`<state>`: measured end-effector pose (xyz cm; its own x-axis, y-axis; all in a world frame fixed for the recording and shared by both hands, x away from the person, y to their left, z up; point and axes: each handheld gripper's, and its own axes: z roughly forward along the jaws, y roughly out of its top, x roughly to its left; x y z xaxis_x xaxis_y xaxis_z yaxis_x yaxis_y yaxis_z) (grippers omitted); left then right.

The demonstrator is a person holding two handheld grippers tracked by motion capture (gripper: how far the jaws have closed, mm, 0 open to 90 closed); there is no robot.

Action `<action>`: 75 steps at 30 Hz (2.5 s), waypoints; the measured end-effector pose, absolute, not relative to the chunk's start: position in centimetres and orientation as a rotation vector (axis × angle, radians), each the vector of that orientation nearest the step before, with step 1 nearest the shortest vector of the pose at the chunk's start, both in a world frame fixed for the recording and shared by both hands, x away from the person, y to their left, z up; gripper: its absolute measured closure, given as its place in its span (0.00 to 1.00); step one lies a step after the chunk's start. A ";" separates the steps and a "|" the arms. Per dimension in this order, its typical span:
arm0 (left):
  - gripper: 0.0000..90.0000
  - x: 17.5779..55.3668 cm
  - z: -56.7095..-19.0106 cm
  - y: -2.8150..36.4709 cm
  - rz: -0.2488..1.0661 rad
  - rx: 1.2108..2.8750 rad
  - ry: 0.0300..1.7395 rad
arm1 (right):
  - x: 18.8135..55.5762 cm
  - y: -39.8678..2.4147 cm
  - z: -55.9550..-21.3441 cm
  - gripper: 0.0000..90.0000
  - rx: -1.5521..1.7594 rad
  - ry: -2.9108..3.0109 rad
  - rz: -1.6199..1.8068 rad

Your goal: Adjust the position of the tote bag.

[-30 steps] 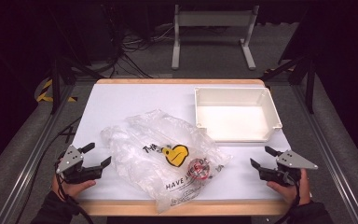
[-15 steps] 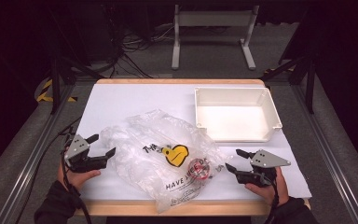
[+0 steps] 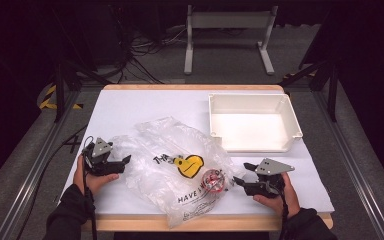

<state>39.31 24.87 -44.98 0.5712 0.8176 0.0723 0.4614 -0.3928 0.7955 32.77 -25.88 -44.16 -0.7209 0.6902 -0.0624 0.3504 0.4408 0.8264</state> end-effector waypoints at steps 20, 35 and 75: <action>0.89 39.2 -45.5 24.5 0.446 2.188 0.929 | 33.2 -24.9 -44.7 0.96 0.893 2.374 1.070; 1.00 37.6 -45.4 26.9 0.452 2.173 0.936 | 33.0 -25.5 -43.6 1.00 0.870 2.295 1.123; 0.23 34.4 -39.6 30.0 0.518 1.818 0.955 | 34.2 -25.7 -40.0 1.00 0.847 2.136 1.219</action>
